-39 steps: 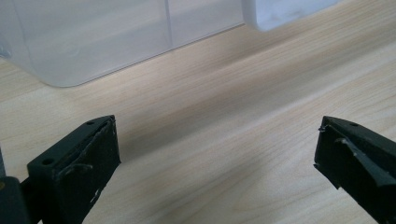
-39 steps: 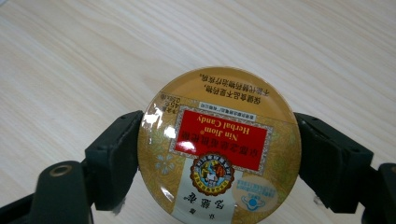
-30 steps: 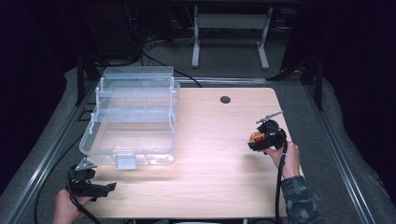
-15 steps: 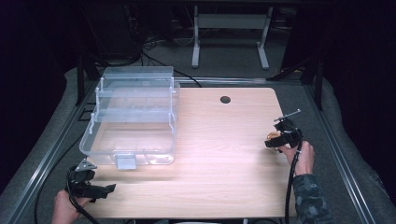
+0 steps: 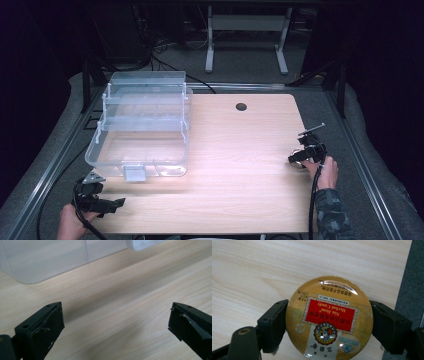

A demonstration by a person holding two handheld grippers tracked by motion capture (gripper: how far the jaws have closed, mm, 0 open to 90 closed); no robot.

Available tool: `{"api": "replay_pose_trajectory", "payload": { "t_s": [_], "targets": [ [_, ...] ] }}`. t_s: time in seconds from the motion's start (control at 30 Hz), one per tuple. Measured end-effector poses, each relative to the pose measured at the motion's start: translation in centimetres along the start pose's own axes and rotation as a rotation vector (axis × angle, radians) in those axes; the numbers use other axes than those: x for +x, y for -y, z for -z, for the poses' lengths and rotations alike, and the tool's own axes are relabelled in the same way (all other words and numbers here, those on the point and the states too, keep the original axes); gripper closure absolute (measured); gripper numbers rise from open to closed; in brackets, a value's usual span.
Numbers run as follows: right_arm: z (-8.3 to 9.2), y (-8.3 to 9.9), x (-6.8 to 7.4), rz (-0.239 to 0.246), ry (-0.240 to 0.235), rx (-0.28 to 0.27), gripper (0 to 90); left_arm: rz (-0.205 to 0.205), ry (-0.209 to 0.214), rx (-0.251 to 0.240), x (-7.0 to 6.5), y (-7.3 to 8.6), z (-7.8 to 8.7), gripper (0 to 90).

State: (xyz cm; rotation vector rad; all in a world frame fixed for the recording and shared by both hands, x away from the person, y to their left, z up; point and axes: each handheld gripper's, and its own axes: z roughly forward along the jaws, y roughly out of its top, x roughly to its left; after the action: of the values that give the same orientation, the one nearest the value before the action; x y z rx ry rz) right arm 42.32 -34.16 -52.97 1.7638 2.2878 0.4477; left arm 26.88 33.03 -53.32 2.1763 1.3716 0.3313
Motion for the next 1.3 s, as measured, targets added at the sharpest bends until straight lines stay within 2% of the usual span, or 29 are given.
{"api": "replay_pose_trajectory", "payload": {
  "t_s": [0.03,0.1,0.2,0.27,0.33,0.37,0.47,0.53,0.57,0.63,0.73,0.77,0.8,0.87,0.93,1.13,1.17,1.2,1.23,1.3],
  "targets": [
    [-0.1,0.0,0.0,0.001,-0.001,0.011,17.7,0.001,0.004,0.002,-0.1,0.0,0.0,0.2],
    [-0.1,0.1,-0.1,-0.019,-0.012,0.024,6.7,-0.002,0.007,0.005,-0.2,0.1,0.1,0.2],
    [1.0,0.3,-0.2,-0.017,-0.063,-0.032,4.2,0.004,0.008,-0.009,-0.1,0.2,0.4,0.2],
    [1.8,0.6,0.1,-0.007,-0.063,-0.054,3.3,0.026,0.009,-0.002,0.0,0.2,0.4,0.2],
    [2.5,0.9,0.5,0.004,-0.040,-0.088,2.9,0.041,0.006,-0.003,0.2,0.2,0.5,0.2],
    [2.9,1.1,0.7,0.010,-0.061,-0.099,2.8,0.043,0.007,-0.006,0.3,0.2,0.6,0.2],
    [3.7,1.6,1.3,0.024,-0.060,-0.126,2.5,0.046,0.012,-0.012,0.6,0.2,1.2,0.2],
    [4.1,1.8,1.7,0.034,-0.079,-0.124,2.2,0.051,0.013,-0.015,0.9,0.1,1.6,0.2],
    [4.2,1.9,2.1,0.045,-0.074,-0.122,2.0,0.047,0.010,-0.013,1.1,0.0,1.8,0.2],
    [4.6,2.1,2.6,0.066,-0.117,-0.137,2.0,0.052,0.006,-0.019,1.4,-0.1,2.3,0.2],
    [5.1,2.3,3.8,0.086,-0.088,-0.161,2.0,0.063,0.002,-0.038,1.9,-0.3,3.1,0.2],
    [5.2,2.4,4.0,0.099,-0.123,-0.164,2.0,0.066,-0.002,-0.043,2.1,-0.4,3.4,0.2],
    [5.4,2.5,4.5,0.104,-0.087,-0.166,2.0,0.067,-0.006,-0.046,2.3,-0.6,3.6,0.2],
    [5.6,2.6,5.0,0.119,-0.114,-0.172,2.1,0.074,-0.006,-0.051,2.6,-0.9,4.1,0.2],
    [5.8,2.7,5.8,0.137,-0.072,-0.166,2.0,0.078,-0.007,-0.054,3.0,-1.3,4.5,0.3],
    [5.9,3.1,7.0,0.161,-0.088,-0.171,2.1,0.058,-0.034,-0.062,3.8,-3.1,5.8,0.2],
    [5.9,3.2,7.1,0.162,-0.107,-0.175,2.2,0.057,-0.037,-0.065,3.9,-3.4,6.0,0.2],
    [5.9,3.3,7.3,0.163,-0.090,-0.173,2.2,0.053,-0.039,-0.065,4.0,-3.8,6.2,0.2],
    [5.9,3.4,7.4,0.163,-0.095,-0.177,2.2,0.052,-0.043,-0.068,4.2,-4.1,6.4,0.2],
    [5.9,3.5,7.6,0.166,-0.107,-0.180,2.3,0.047,-0.029,-0.076,4.5,-4.8,6.6,0.2]
  ]
}}
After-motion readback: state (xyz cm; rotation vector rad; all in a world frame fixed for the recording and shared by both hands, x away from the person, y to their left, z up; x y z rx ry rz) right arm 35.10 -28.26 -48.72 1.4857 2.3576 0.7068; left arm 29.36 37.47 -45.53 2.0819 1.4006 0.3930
